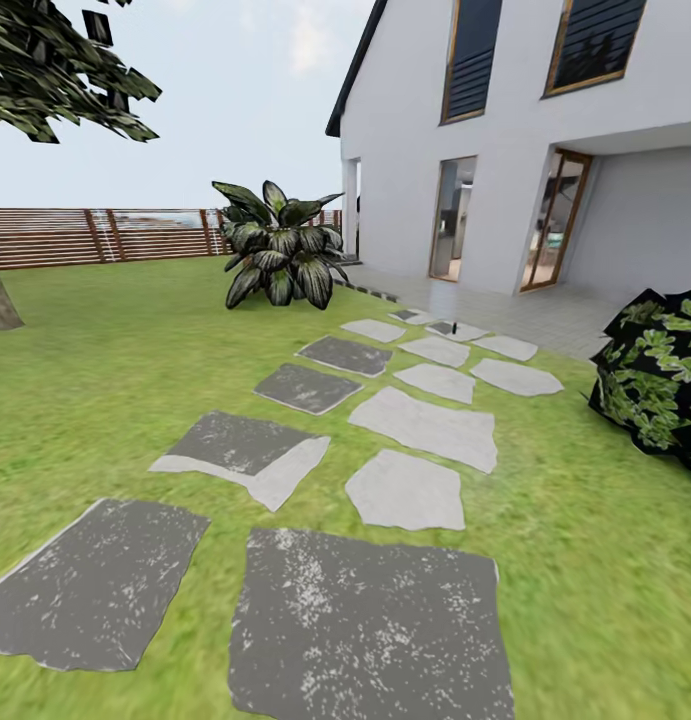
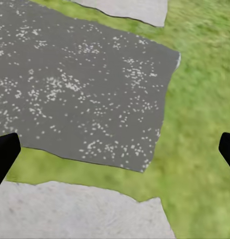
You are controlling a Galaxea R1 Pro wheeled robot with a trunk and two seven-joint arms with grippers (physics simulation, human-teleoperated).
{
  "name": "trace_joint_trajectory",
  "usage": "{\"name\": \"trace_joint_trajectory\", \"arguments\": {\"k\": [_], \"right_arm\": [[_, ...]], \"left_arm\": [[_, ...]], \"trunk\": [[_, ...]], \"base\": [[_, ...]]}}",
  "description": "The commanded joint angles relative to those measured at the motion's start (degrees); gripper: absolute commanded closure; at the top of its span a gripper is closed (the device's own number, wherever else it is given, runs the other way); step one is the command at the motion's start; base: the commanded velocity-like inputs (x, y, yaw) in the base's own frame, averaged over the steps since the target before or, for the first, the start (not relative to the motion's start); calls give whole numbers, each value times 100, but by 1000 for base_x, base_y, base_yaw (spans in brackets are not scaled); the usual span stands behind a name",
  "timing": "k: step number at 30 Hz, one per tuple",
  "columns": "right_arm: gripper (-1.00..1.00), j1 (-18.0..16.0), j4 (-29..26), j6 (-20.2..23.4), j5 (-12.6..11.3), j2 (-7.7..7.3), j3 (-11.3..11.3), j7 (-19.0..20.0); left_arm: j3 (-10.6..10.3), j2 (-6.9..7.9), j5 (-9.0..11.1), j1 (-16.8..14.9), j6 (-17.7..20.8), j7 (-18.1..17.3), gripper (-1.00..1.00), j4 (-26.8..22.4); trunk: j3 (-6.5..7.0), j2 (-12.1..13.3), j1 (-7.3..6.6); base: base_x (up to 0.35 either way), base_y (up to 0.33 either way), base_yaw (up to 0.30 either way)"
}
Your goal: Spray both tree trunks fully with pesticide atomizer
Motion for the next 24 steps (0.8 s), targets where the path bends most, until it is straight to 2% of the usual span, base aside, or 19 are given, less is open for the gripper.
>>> {"name": "trace_joint_trajectory", "arguments": {"k": [1, 24], "right_arm": [[-100, -4, 2, 0, 11, -3, 43, -53], [-100, -4, 2, 0, 11, -7, 43, -53]], "left_arm": [[32, -3, -60, -4, -17, 30, -100, 5], [32, -3, -60, -4, -15, 30, -100, 5]], "trunk": [[-6, -2, 3], [-6, -2, 3]], "base": [[350, 0, 0], [350, 0, 0]]}}
